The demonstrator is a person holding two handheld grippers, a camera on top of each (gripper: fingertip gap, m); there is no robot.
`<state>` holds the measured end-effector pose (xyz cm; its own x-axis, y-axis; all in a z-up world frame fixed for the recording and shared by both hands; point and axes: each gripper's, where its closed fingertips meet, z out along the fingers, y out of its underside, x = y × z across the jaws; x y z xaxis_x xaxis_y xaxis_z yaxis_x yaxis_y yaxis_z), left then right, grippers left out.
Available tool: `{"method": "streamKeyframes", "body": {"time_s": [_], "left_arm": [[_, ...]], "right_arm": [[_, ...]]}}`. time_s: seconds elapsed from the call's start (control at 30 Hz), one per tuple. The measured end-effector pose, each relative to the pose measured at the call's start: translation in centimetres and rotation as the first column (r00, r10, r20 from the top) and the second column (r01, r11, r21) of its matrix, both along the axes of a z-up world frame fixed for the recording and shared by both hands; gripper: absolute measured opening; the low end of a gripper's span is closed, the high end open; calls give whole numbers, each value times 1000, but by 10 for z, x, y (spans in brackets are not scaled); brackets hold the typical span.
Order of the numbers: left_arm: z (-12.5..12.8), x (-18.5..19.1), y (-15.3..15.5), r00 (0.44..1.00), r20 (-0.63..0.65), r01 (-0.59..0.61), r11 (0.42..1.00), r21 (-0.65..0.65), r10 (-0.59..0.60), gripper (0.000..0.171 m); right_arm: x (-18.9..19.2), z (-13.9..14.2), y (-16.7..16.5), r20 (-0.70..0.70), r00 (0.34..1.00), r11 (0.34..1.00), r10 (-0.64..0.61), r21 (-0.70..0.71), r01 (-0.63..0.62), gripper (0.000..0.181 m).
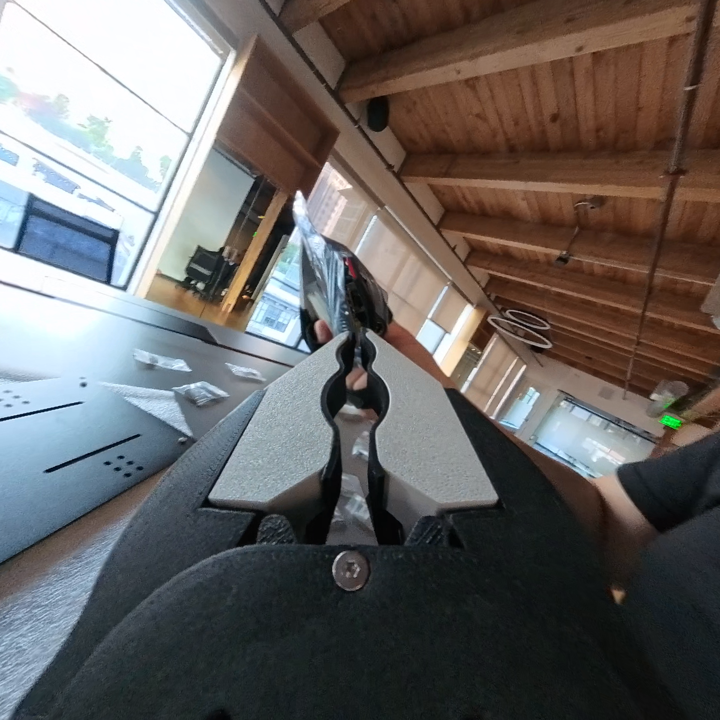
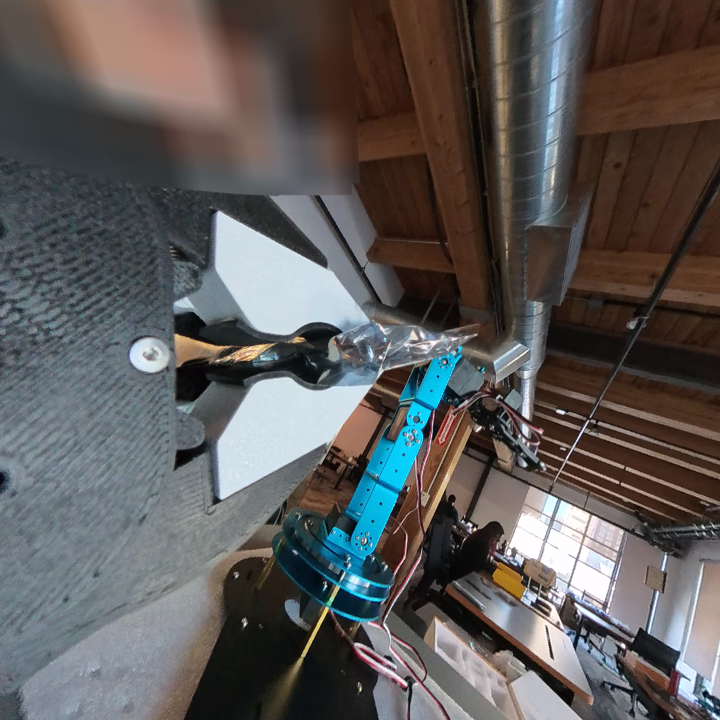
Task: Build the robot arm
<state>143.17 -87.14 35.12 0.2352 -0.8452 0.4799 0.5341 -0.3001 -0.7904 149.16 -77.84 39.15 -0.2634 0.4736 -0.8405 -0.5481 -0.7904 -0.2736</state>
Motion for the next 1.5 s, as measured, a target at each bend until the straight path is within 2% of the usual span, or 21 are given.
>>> {"method": "streamKeyframes", "body": {"time_s": [0.03,0.17,0.3,0.37,0.5,0.7,0.87,0.97,1.13,1.33,1.5], "left_arm": [[-2,-1,4,1000,-7,-12,1000,-6,12,5],[0,-13,10,999,28,-36,999,-3,37,5],[-14,-9,21,997,-62,-43,997,-61,39,13],[-17,-4,21,997,-70,-20,998,-60,16,6],[-21,-5,26,997,-62,-50,995,-84,45,4],[-17,-5,22,1000,2,6,994,-106,-6,4],[-16,-9,26,997,-30,-71,992,-108,68,7],[-12,-10,23,998,-14,-57,992,-113,55,10],[-11,-6,16,998,-31,-65,994,-85,62,18],[-2,-7,11,995,-44,-90,995,-53,87,20],[6,-7,7,999,13,-37,996,-84,38,22]], "right_arm": [[-1,-2,1,28,1000,1000,-7,11,6,0],[-1,-4,3,124,991,997,-46,68,38,0],[-5,-10,4,157,986,995,-52,87,39,0],[-5,-16,8,162,985,995,-66,83,53,0],[-2,-22,10,130,988,993,-87,88,76,0],[-7,-18,2,77,996,994,-52,103,44,0],[-11,-17,0,-3,999,997,-35,68,35,0],[-12,-15,-2,-32,999,997,-29,77,31,0],[-14,0,-13,-76,997,986,-10,167,22,0],[-13,7,-21,-163,986,979,31,204,3,0],[-12,-2,-14,-221,975,996,29,91,-9,0]]}}
